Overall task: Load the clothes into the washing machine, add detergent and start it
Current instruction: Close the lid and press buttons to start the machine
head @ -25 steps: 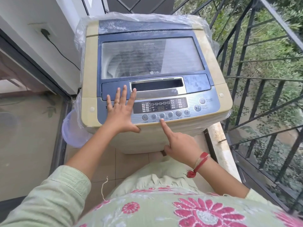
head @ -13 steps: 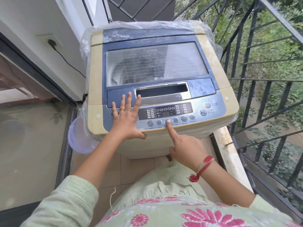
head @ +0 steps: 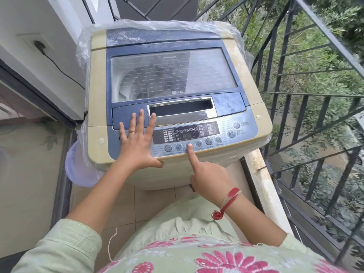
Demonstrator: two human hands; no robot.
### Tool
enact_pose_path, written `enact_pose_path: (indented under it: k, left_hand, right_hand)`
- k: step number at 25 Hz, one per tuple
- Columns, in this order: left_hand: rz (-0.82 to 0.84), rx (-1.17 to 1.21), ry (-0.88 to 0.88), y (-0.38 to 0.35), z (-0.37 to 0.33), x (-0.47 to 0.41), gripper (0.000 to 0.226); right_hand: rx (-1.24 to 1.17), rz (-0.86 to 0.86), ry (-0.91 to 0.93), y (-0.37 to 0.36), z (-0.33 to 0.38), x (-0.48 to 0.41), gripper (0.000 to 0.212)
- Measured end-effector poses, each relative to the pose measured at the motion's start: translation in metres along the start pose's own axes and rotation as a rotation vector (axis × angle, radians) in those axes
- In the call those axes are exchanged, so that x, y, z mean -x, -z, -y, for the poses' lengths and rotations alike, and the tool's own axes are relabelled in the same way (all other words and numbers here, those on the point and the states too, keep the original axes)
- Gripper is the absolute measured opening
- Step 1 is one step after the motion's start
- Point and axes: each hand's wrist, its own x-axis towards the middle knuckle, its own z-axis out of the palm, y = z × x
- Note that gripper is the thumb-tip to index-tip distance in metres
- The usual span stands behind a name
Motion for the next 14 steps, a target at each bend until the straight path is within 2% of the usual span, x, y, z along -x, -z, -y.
enact_pose_path:
  k: [4,7,14]
  left_hand:
    - [-0.001,0.008,-0.002,0.001,-0.001,0.0,0.146]
    - [0.008,0.005,0.0,0.002,-0.001,0.001,0.147]
    - [0.023,-0.002,-0.002,0.003,-0.001,0.0,0.147]
  right_hand:
    - [-0.008,-0.026,-0.01,-0.004,0.002,-0.001,0.084]
    - [-0.158,-0.022,0.012,-0.001,-0.02,-0.001,0.076]
    - [-0.181,-0.041,-0.058,-0.002,-0.062,0.011,0.08]
